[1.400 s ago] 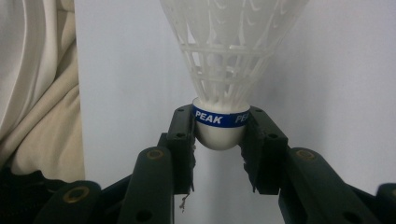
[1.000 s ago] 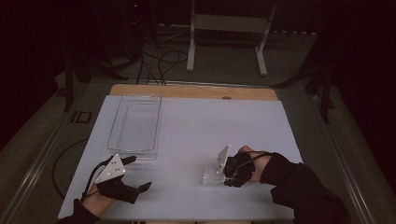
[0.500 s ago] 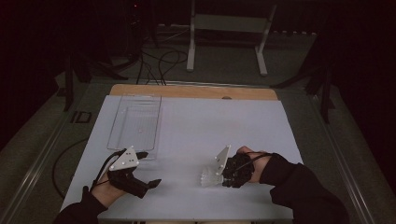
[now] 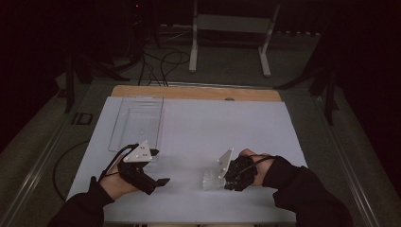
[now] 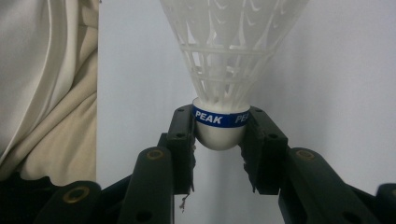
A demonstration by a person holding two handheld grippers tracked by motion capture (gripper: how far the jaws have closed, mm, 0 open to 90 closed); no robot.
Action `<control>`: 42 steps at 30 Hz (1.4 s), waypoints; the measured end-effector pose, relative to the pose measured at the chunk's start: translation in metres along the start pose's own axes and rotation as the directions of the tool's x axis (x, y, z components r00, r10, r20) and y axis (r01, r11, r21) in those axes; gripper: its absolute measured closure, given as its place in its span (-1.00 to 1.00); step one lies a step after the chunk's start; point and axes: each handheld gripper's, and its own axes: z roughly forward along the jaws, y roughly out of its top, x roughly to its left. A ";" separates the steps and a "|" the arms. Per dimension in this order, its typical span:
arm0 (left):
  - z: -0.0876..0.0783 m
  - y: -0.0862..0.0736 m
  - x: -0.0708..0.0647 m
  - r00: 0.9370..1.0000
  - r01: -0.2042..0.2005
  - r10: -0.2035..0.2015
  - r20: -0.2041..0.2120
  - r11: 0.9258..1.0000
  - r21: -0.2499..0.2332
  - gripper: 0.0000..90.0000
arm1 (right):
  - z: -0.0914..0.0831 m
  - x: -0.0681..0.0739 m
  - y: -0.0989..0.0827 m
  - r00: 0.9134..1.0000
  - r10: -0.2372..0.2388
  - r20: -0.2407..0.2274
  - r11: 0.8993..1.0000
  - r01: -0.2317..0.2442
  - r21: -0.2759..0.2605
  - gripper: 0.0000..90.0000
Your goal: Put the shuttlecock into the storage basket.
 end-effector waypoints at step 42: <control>0.056 0.068 -0.001 0.951 -0.251 0.170 0.257 0.911 0.327 -0.81 | 0.000 0.008 0.007 0.999 -0.038 -0.006 0.999 0.038 0.005 0.47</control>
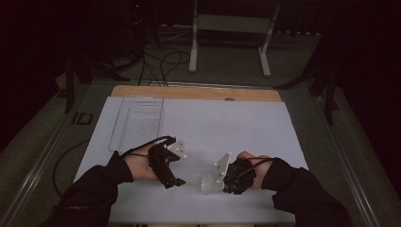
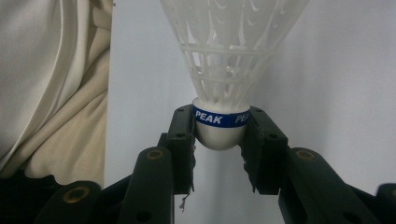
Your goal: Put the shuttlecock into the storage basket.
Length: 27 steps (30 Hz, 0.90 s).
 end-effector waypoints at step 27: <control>0.022 0.046 -0.001 0.989 -0.107 0.099 0.111 0.992 0.072 -0.26 | 0.004 0.004 0.006 1.000 -0.027 0.001 1.000 0.027 0.000 0.47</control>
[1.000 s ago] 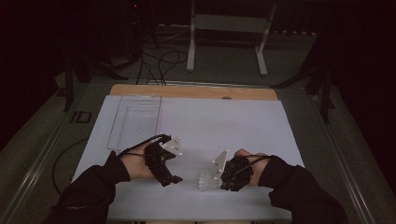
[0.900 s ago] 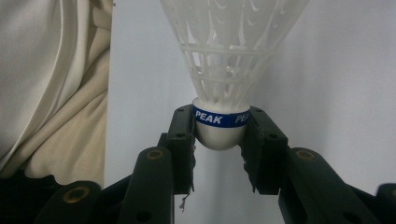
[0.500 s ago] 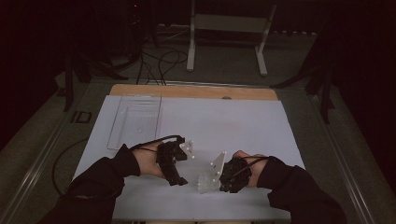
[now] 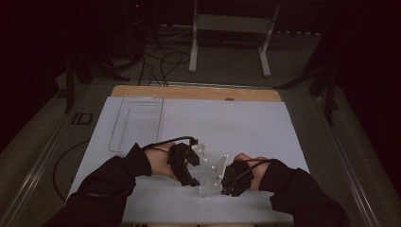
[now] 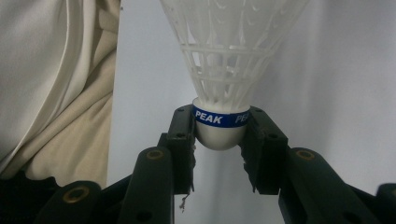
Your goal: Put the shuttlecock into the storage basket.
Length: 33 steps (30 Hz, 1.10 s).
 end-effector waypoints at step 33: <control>0.017 0.011 0.009 0.994 -0.082 0.078 0.081 0.996 0.043 1.00 | -0.004 -0.005 0.002 0.995 -0.087 0.053 0.993 0.091 -0.074 0.47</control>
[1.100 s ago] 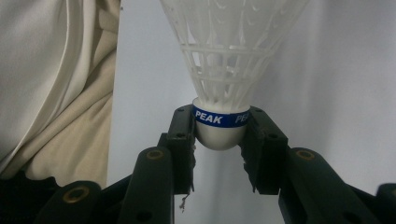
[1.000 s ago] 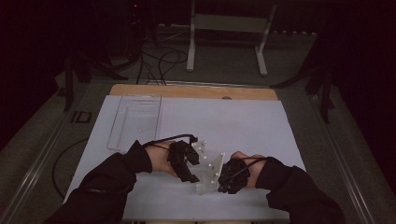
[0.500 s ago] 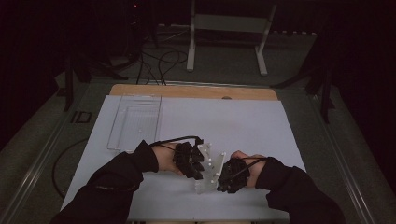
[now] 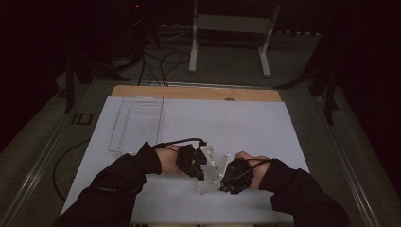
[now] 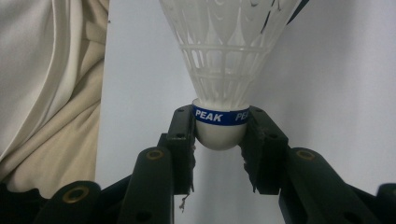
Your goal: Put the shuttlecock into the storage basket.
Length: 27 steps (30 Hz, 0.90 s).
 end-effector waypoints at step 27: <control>-0.002 -0.006 0.002 0.998 0.035 -0.034 0.054 0.999 -0.030 1.00 | 0.000 0.004 -0.001 0.985 0.169 -0.023 0.985 -0.168 0.042 0.22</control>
